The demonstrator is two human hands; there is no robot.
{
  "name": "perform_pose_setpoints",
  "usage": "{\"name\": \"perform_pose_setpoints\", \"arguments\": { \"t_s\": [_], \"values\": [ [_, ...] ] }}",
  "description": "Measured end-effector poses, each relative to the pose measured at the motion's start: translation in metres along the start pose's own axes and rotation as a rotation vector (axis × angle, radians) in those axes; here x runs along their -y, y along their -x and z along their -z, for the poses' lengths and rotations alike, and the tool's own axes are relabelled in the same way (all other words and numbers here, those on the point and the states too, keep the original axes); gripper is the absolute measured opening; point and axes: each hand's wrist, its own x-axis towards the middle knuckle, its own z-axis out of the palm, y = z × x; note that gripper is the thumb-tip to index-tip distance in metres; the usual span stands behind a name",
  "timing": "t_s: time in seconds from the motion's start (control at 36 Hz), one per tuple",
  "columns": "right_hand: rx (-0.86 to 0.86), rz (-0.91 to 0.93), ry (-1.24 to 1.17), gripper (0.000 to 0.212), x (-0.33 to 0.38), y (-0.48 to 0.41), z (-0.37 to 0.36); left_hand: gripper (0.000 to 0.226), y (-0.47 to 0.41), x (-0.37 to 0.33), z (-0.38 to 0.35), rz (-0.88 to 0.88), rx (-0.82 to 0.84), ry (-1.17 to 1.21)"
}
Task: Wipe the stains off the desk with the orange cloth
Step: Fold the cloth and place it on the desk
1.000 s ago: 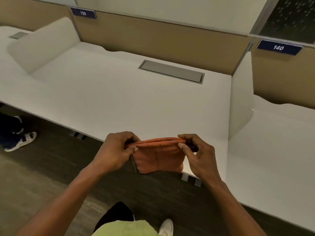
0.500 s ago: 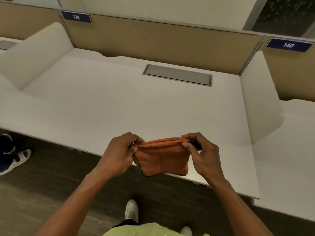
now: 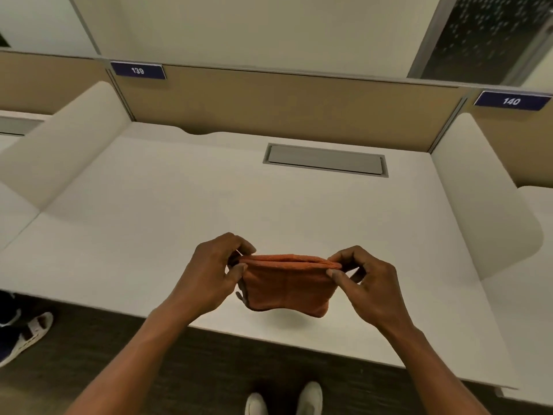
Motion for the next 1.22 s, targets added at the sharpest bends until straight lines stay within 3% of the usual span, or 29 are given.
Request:
{"name": "perform_pose_setpoints", "arguments": {
  "t_s": [0.19,0.31,0.61,0.94,1.22],
  "values": [
    [0.049,0.052,-0.034,0.024,-0.001,-0.046,-0.004,0.038,-0.025,0.010,-0.001,0.007,-0.091,0.047],
    [0.061,0.102,-0.075,0.027,-0.006,-0.072,-0.010,0.041,-0.040,0.013,-0.002,-0.079,-0.159,0.011],
    [0.145,0.240,-0.087,0.029,-0.012,-0.141,-0.047,0.040,-0.097,0.046,0.020,-0.065,-0.142,-0.080],
    [0.120,0.161,0.020,0.024,-0.012,-0.254,-0.120,0.034,-0.219,0.114,0.064,-0.040,-0.035,-0.108],
    [0.170,-0.115,0.277,0.023,-0.032,-0.377,-0.203,0.030,-0.361,0.204,0.045,-0.029,0.112,-0.251]
  ]
}}
